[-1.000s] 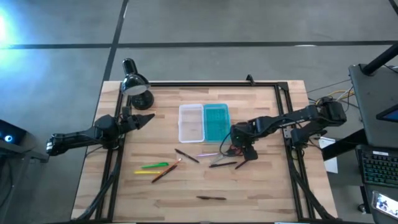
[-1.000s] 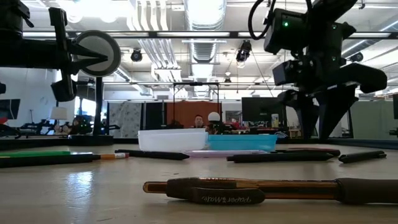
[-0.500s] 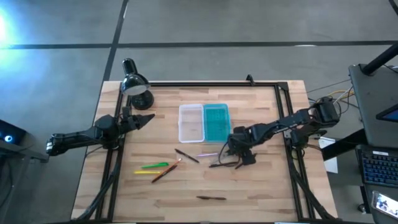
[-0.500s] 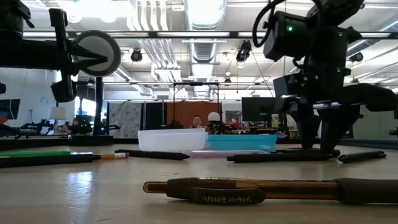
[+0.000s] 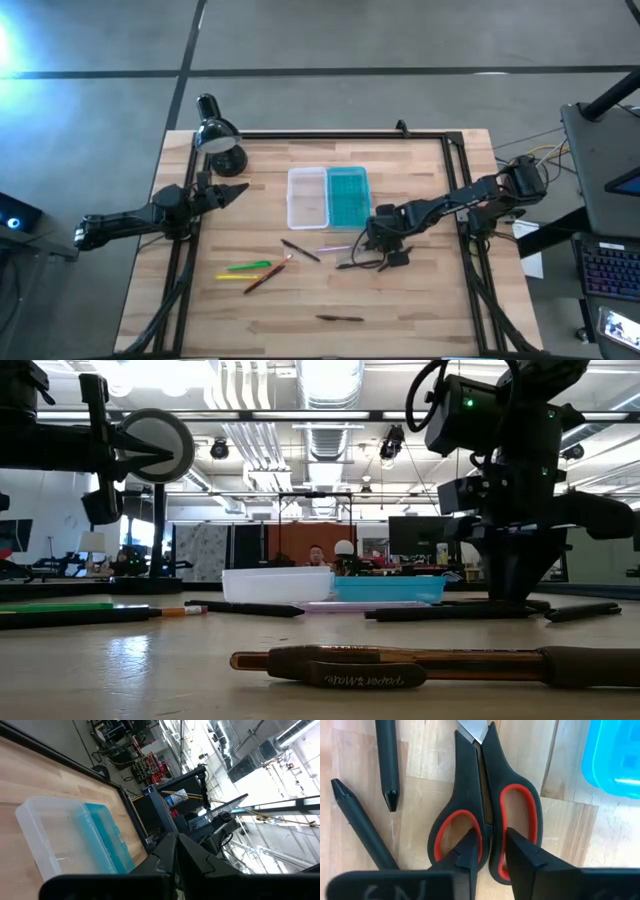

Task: Pick & place school supplies into a supply box
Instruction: Put the scissors into the supply box, then put the black pen into the supply box

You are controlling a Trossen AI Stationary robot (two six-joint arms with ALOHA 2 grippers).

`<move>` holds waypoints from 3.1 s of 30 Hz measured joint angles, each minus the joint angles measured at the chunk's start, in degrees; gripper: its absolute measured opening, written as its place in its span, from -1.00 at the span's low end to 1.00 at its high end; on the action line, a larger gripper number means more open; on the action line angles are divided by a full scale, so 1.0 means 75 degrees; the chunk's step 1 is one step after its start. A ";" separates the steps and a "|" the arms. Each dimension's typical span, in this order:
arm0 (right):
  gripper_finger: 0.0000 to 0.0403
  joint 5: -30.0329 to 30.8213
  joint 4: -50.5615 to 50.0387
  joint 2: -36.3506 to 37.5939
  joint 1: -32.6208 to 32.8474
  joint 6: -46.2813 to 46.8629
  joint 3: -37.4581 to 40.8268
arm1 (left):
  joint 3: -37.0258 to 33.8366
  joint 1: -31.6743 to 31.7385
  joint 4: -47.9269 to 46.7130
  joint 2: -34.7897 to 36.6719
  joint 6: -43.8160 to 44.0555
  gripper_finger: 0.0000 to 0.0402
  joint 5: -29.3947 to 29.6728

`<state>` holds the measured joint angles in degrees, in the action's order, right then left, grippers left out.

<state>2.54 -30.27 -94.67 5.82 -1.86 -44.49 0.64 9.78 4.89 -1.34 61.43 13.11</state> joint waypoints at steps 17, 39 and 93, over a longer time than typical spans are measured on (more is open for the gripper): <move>-0.72 -0.0063 -0.1784 0.1957 0.0146 0.0360 0.0039 | 0.0002 0.0000 0.0000 0.0001 0.0009 -1.00 0.0010; -0.70 -0.2241 0.3947 0.1394 -0.2460 0.7563 -0.1188 | 0.0003 0.0000 0.0015 0.0000 -0.0390 -1.00 0.0311; -0.08 -0.0841 0.0623 -0.0735 -0.1737 0.4577 -0.4051 | 0.0009 0.0000 0.0610 -0.0065 -0.0180 -1.00 0.0777</move>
<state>-3.77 -25.60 -100.19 -7.20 32.47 -74.87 0.71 9.78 9.46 -1.83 60.08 18.94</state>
